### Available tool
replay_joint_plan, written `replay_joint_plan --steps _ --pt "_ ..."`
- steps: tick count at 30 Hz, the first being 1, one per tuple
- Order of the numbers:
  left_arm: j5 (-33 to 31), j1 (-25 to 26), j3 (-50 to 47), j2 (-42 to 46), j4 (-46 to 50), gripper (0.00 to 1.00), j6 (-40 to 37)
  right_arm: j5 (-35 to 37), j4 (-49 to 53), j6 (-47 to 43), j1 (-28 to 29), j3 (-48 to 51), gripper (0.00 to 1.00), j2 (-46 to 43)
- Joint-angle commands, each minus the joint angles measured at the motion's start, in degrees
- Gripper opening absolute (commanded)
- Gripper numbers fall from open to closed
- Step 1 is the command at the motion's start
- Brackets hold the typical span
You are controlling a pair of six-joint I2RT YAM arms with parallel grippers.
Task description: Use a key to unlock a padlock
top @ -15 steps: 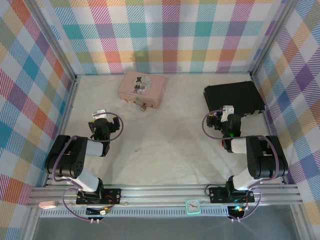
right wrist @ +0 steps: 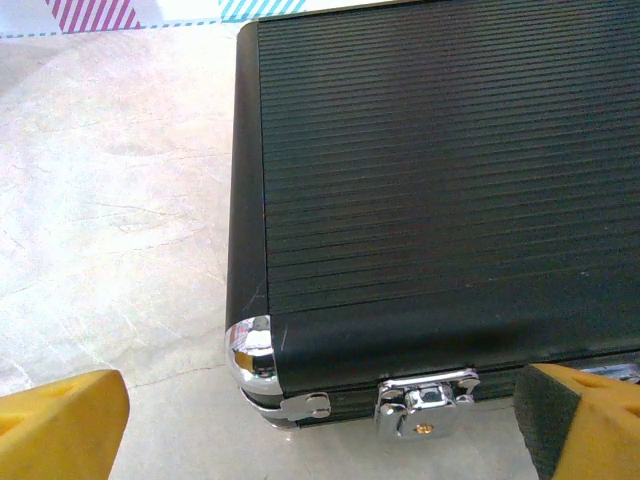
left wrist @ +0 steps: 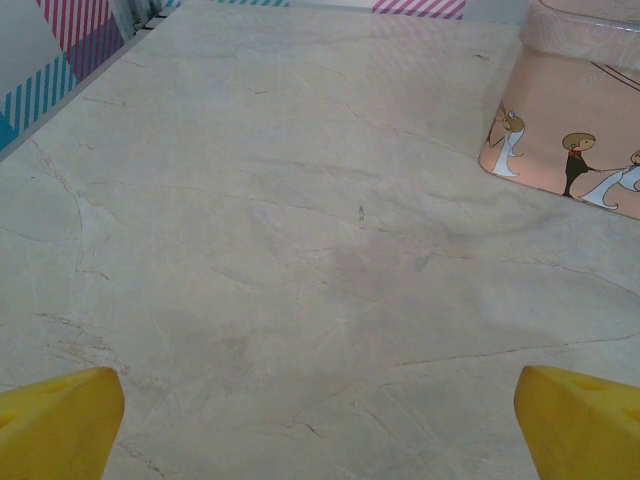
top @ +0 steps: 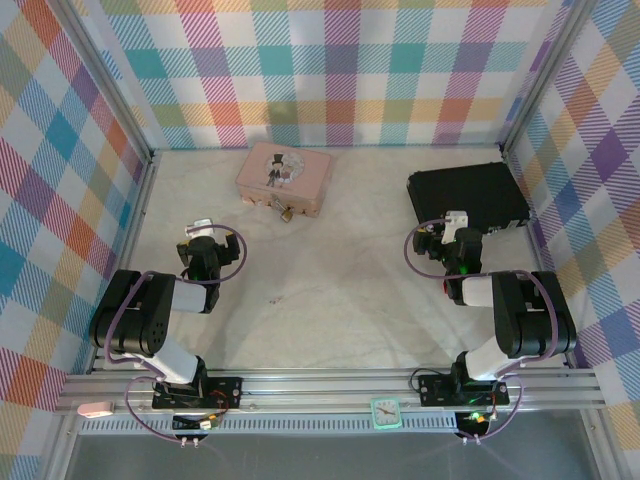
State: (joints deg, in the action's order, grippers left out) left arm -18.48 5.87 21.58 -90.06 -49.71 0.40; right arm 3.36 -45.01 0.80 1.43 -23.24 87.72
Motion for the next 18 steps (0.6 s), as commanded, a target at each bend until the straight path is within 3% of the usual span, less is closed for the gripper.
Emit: replay_joint_plan --steps 1,18 --pt "0.67 -0.03 0.88 -0.43 -1.79 1.0 0.28 -1.23 -2.09 0.26 -0.44 -0.49 0.99 0.17" --pt "0.64 -0.02 0.7 -0.33 -1.96 1.0 0.23 -1.12 -1.63 -0.24 -0.17 -0.53 0.99 -0.41"
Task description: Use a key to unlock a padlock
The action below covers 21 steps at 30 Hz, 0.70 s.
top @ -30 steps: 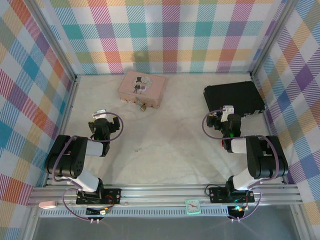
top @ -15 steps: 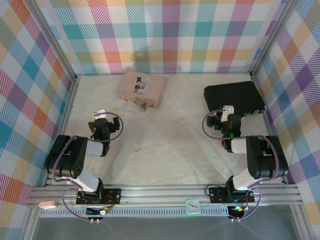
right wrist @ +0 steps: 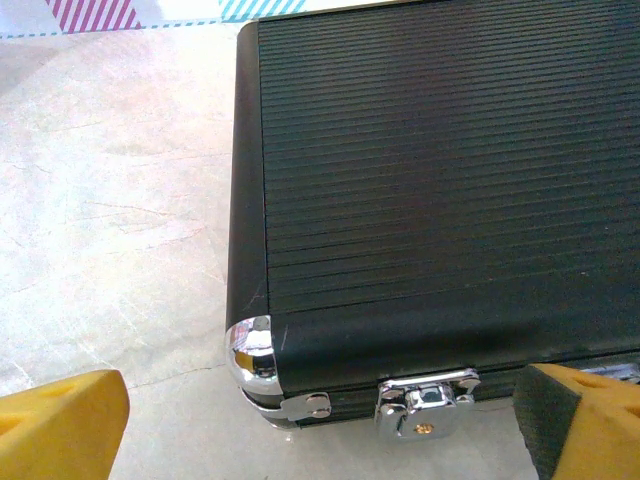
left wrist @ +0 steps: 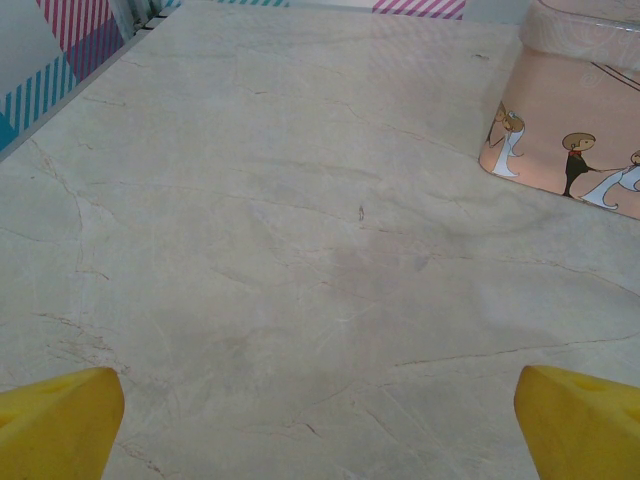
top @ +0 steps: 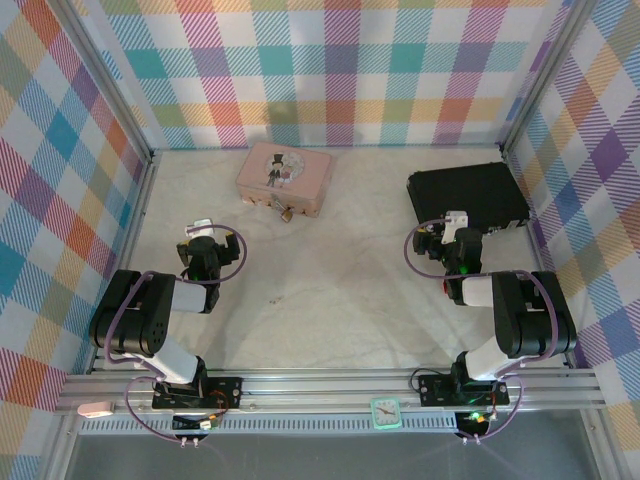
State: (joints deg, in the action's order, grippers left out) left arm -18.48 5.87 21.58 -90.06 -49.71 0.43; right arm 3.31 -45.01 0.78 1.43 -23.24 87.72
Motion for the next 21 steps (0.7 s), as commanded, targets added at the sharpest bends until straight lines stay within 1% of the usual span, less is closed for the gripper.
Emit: replay_joint_plan --steps 1,3,4,6,8,11,13,14,15,16,18,21 --pt "0.58 -0.07 0.57 -0.21 -2.16 1.0 0.17 -1.03 -0.29 -0.47 0.11 -0.95 0.99 -1.17" --pt "-1.19 0.68 1.33 1.36 0.82 1.0 0.13 -0.41 3.0 -1.25 0.78 -1.83 0.99 -3.77" --pt "-0.51 0.86 1.31 1.51 0.65 1.0 -0.49 0.24 5.81 -1.8 1.49 -2.76 0.99 -5.29" --pt "-1.44 1.76 0.83 1.44 -0.69 1.0 -1.21 2.14 12.15 -3.3 3.34 -4.64 0.99 -8.42" --pt "-2.38 2.46 -0.68 1.56 -3.52 1.0 -1.87 4.9 18.12 -3.62 6.04 -7.07 0.99 -11.48" --pt "-3.48 3.7 -3.04 1.74 -8.0 1.0 -2.95 4.23 27.64 -0.35 10.36 -11.4 1.0 -14.39" --pt "-5.13 4.27 -4.09 3.37 -9.21 1.0 -3.71 4.1 32.43 0.27 15.25 -14.11 0.98 -15.05" --pt "-6.64 4.99 -3.7 6.1 -5.82 1.0 -3.85 3.92 34.42 0.11 18.22 -15.56 0.98 -14.91" --pt "-6.62 5.18 -2.4 9.69 -0.1 1.0 -3.94 4.07 36.53 0.57 21.11 -17.1 0.98 -14.48" --pt "-6.74 5.21 -0.44 12.92 6.29 1.0 -3.65 3.79 38.14 1.47 23.37 -18.45 0.98 -13.85" --pt "-7.13 5.34 5.62 17.85 21.27 1.0 0.45 1.74 41.81 3.35 28.08 -21.81 0.96 -11.53" --pt "-4.15 5.53 10.53 20.1 30.05 1.0 5.32 -1.11 48.12 5.15 34.12 -27.53 0.93 -7.08"
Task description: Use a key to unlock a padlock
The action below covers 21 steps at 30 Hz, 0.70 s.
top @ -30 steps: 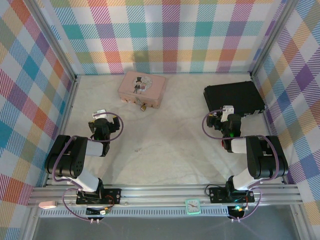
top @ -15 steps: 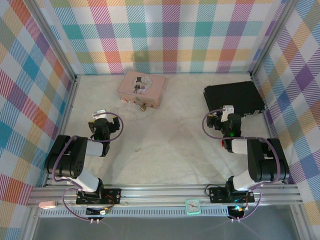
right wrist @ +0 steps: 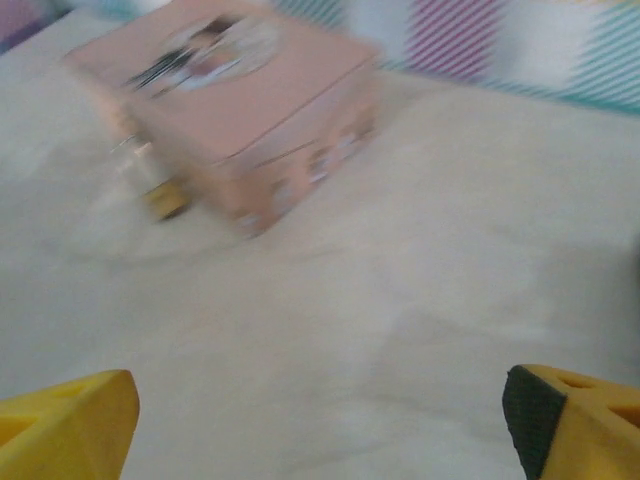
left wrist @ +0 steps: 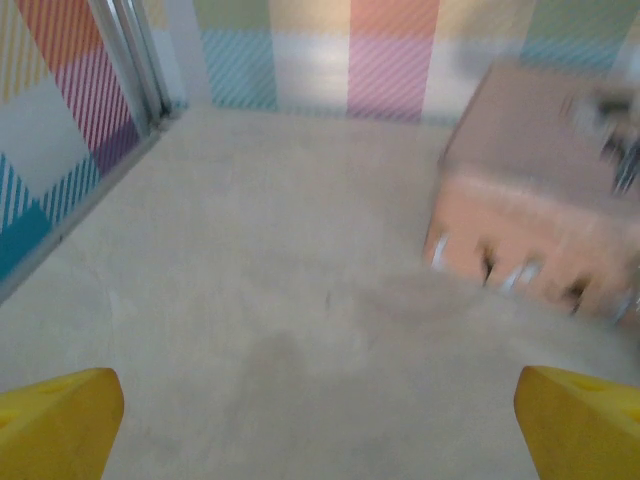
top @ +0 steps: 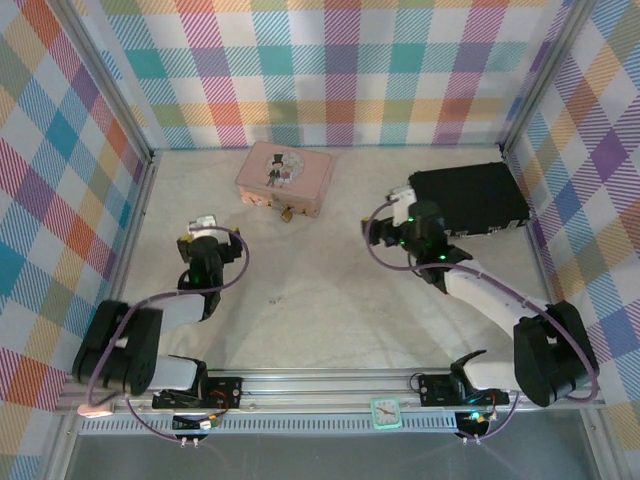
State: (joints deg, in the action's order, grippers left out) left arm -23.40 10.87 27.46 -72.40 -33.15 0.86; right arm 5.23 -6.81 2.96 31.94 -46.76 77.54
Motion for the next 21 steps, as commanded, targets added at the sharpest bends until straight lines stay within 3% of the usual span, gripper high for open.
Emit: replay_joint_plan --steps 1,5,10,16,21 --pt "0.96 0.56 6.41 2.62 17.06 1.0 7.97 -3.73 11.98 2.81 5.85 -6.04 0.91 4.98" --pt "0.48 0.56 12.25 2.84 31.12 1.0 18.63 -5.9 16.13 2.18 14.79 -11.49 0.87 10.97" --pt "4.68 0.08 11.57 5.98 36.54 1.0 22.91 -7.88 22.71 0.71 22.33 -19.18 0.78 18.63" --pt "8.49 -6.16 9.48 10.91 39.86 1.0 29.72 -15.12 32.46 0.79 23.92 -30.92 0.65 29.65" --pt "10.9 -9.79 8.75 11.55 40.13 1.0 31.97 -15.02 35.58 0.08 25.84 -38.79 0.56 36.74"
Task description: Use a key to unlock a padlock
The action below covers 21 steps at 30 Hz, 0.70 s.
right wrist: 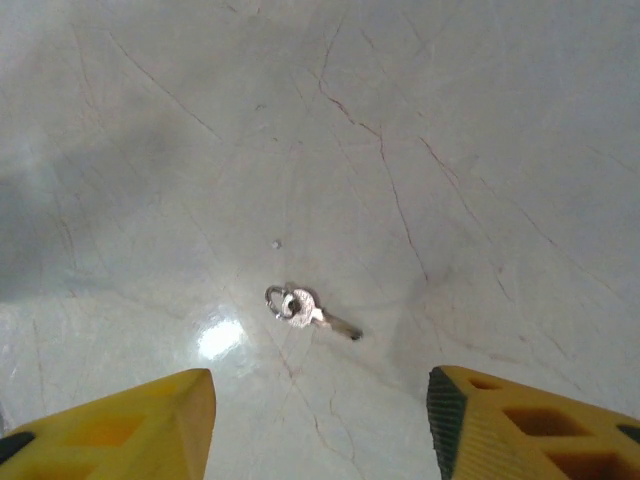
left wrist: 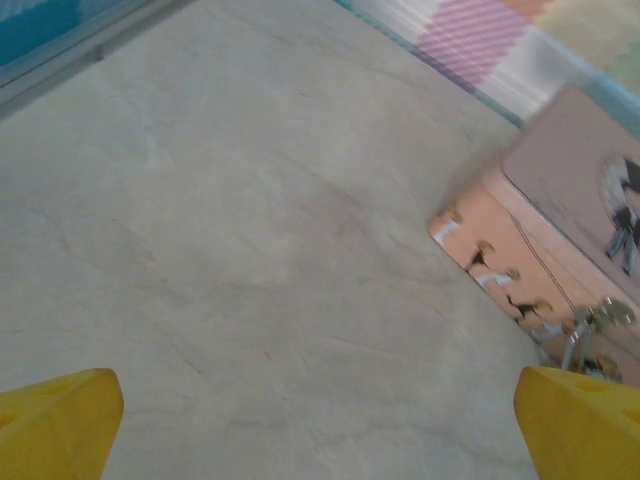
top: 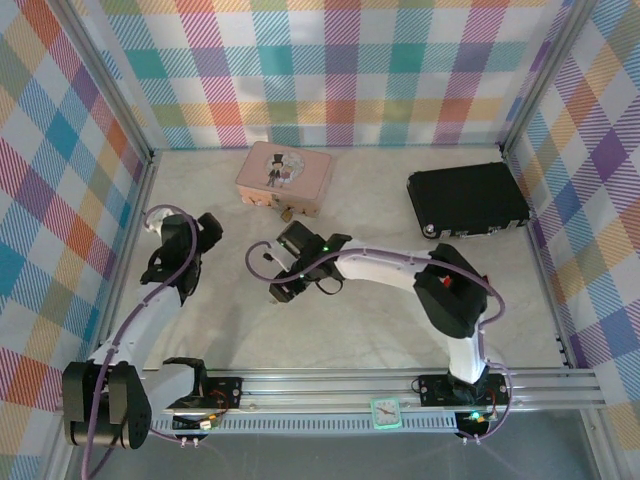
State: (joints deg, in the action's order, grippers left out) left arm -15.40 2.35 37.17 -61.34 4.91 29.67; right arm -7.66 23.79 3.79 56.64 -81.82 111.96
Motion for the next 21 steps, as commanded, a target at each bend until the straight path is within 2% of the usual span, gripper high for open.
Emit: replay_joint_plan --steps 1,6,10,21 --pt "3.5 -1.62 -1.06 0.23 1.91 1.0 3.33 -2.03 5.25 -1.16 1.78 -4.88 0.54 3.27" --pt "7.63 -4.47 -1.85 -1.2 1.26 1.0 5.65 0.9 6.6 -2.31 4.39 -9.35 0.49 7.65" --pt "8.32 -5.54 -2.45 -1.31 0.94 1.0 6.41 4.87 7.21 -3.16 5.81 -11.19 0.44 9.94" --pt "10.97 -5.97 -1.95 -0.99 1.02 1.0 6.85 10.47 8.34 -3.81 6.81 -12.23 0.33 13.23"
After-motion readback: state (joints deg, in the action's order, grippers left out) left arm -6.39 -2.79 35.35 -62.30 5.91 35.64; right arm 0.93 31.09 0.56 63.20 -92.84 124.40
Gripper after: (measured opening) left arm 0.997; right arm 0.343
